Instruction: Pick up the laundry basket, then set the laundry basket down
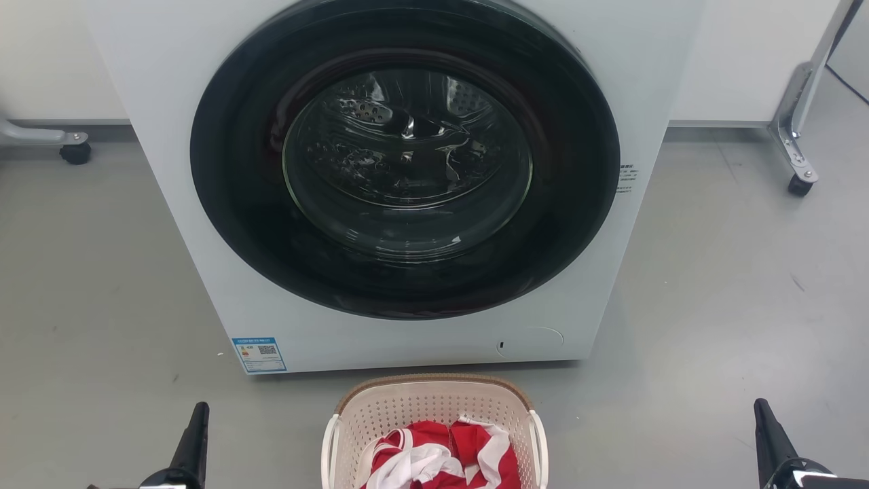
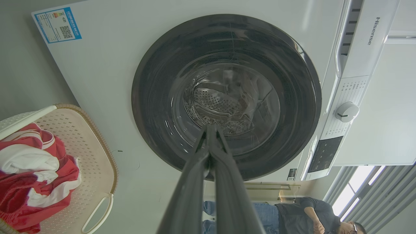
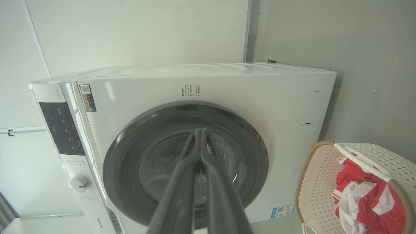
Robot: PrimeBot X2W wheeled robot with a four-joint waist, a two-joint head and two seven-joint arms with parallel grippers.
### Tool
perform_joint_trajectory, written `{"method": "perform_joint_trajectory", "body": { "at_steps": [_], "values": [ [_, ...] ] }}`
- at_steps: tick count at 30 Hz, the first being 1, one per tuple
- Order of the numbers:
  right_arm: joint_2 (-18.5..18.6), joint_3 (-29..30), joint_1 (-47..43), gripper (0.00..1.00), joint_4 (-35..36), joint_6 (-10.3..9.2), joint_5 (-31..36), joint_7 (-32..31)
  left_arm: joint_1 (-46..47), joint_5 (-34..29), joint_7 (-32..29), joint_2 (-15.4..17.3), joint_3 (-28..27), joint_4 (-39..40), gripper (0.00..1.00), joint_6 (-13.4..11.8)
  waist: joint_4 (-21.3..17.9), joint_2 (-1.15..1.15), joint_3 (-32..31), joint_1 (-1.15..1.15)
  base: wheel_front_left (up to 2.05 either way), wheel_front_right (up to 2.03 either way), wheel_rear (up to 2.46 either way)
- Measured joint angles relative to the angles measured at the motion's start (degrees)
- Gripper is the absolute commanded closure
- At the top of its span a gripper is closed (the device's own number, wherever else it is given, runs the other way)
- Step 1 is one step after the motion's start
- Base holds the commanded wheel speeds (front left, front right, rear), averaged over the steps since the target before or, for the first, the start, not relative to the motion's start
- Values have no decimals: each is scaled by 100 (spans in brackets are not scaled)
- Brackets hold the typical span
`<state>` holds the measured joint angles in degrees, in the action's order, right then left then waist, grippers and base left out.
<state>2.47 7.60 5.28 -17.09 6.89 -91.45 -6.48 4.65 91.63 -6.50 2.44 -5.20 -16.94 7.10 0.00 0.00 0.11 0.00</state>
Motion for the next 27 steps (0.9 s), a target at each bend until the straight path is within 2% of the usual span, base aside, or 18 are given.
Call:
{"method": "perform_joint_trajectory", "body": {
  "at_steps": [27],
  "values": [
    [0, 0, 0, 100, 1, 0, 0, 0, 0, 0, 0, 0, 0, 1, 100, 0, 0, 0, 0, 0, 0, 0, 0]
  ]
}}
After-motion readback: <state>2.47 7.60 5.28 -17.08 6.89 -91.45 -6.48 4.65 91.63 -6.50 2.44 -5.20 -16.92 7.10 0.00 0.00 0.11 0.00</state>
